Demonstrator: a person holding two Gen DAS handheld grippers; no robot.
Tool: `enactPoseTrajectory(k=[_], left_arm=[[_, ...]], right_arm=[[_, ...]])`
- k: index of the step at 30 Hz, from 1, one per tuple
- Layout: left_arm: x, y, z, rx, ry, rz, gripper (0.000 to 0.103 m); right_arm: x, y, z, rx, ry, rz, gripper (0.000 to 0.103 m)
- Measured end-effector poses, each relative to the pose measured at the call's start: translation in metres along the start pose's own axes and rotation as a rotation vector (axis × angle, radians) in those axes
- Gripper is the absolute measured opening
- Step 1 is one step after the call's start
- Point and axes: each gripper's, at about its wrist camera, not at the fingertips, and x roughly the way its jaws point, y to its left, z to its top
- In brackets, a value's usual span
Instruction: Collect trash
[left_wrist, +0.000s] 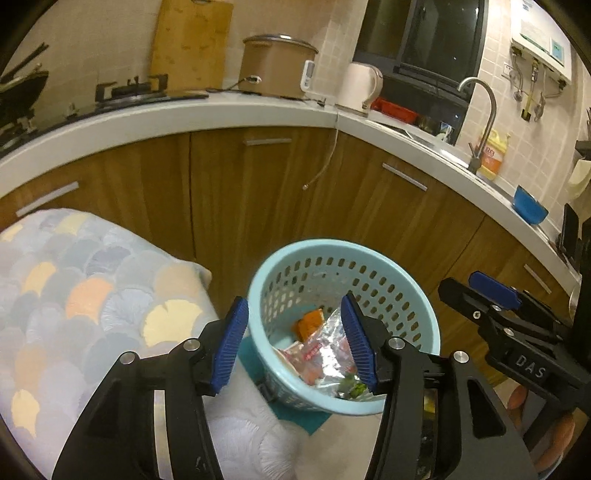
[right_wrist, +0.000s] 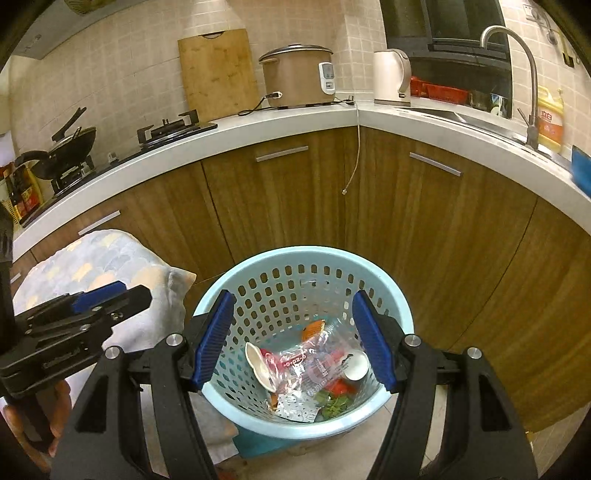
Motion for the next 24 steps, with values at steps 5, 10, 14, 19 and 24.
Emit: enactPoseTrajectory(k=[5,10,14,19,24], left_arm=[[-0.033,0.0,-0.002,0.016,-0.095,0.073,0.071],[-0.069,0.007,-0.012,-0.002,-0.183,0.156,0.08],[-0.096,0.016,-0.023,0.003,-0.266,0.263,0.083],[-0.111,0.033,-0.038,0.026,-0.323,0.433,0.085],[-0.116,0.055,-0.046,-0.027,-0.32,0.465,0.089]], right_arm=[[-0.009,0.01,0.0,-0.016,-0.033,0.012,0.063],[-0.024,0.029,-0.001,-0.038,-0.093,0.014,0.069],[-0.034,0.046,-0.002,-0.051,-0.142,0.021,0.071],[-0.039,0.068,-0.014,-0.053,-0.206,0.018,0.076],[-0.042,0.088,-0.018,-0.058,-0.244,0.033,0.076]])
